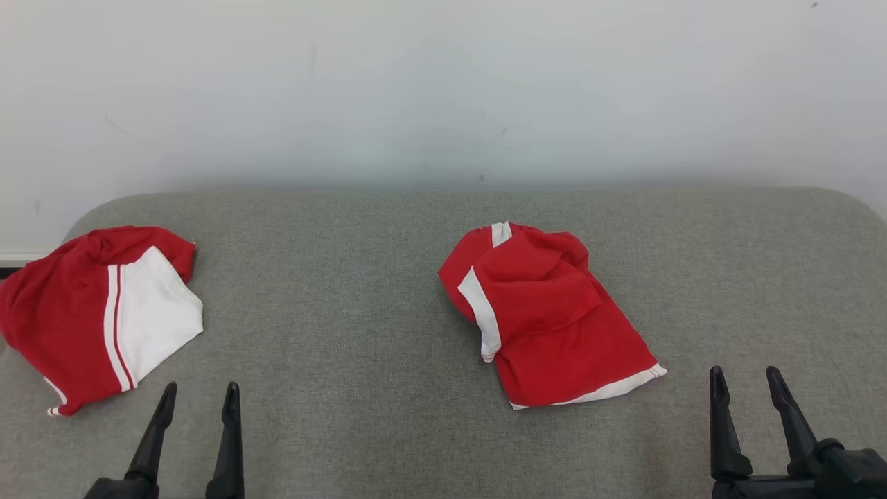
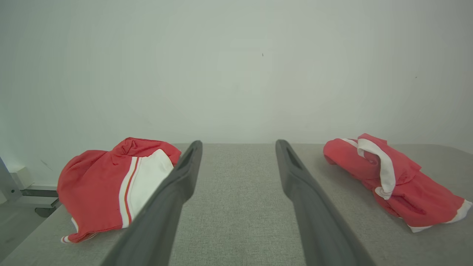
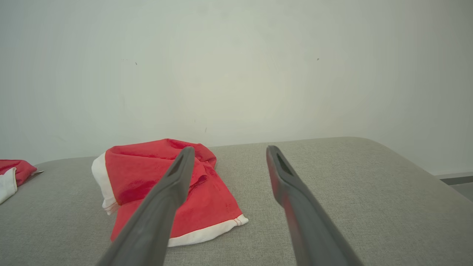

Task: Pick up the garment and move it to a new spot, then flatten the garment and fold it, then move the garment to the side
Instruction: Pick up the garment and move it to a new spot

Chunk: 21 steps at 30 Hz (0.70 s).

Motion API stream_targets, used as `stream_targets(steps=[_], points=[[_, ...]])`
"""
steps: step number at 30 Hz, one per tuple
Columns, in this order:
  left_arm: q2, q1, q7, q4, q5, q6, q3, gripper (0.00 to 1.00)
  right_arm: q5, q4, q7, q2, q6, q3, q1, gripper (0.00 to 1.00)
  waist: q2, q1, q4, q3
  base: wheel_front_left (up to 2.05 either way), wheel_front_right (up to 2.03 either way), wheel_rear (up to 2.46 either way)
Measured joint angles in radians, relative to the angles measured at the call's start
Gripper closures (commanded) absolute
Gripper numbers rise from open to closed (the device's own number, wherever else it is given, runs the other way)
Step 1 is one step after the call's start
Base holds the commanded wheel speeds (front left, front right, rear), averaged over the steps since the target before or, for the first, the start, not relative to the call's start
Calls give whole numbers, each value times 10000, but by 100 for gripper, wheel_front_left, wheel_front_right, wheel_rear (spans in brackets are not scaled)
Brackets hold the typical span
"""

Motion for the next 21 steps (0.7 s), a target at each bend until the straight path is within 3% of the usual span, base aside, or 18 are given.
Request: stream_targets(steps=[21], points=[[-688,228,0,387,685,-606,566,0,86,119,29,0,0,82,75,0,0,1,-20,115,0,0,0]])
